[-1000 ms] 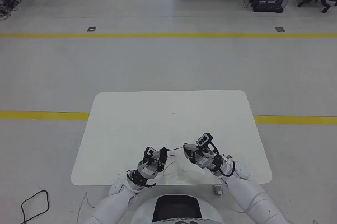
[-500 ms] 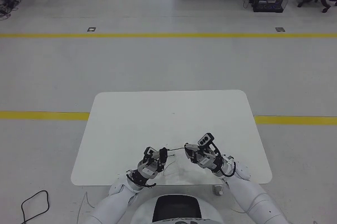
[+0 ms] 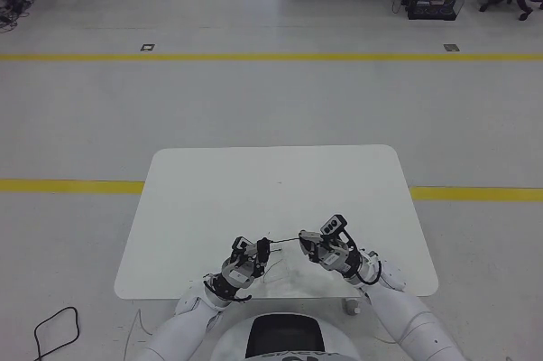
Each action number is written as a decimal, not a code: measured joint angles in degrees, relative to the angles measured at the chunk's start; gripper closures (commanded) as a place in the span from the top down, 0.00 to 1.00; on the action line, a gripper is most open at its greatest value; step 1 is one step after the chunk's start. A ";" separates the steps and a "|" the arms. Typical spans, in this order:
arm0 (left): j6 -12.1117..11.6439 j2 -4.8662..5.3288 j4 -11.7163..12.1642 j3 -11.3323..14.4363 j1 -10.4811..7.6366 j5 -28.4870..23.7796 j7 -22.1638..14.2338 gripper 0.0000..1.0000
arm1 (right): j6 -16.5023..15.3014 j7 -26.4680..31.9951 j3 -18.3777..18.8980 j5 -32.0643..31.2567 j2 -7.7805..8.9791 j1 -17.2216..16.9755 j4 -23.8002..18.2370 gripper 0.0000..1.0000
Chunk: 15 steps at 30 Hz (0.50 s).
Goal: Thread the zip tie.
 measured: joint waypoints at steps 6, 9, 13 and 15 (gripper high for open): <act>0.00 0.00 0.00 0.00 0.00 0.00 0.00 0.00 | 0.60 -0.74 -0.53 -3.22 0.13 0.14 -0.12 0.00; 0.00 0.00 0.00 0.00 0.00 0.00 0.00 0.00 | 1.07 -1.38 -0.97 -5.81 0.27 0.42 -0.25 0.00; 0.00 0.00 0.00 0.00 0.00 0.00 0.00 0.00 | 1.18 -2.62 -1.50 -10.39 0.55 0.66 -1.06 0.00; 0.00 0.00 0.00 0.00 0.00 0.00 0.00 0.00 | 1.21 -3.10 -1.70 -12.13 0.68 0.64 -1.67 0.00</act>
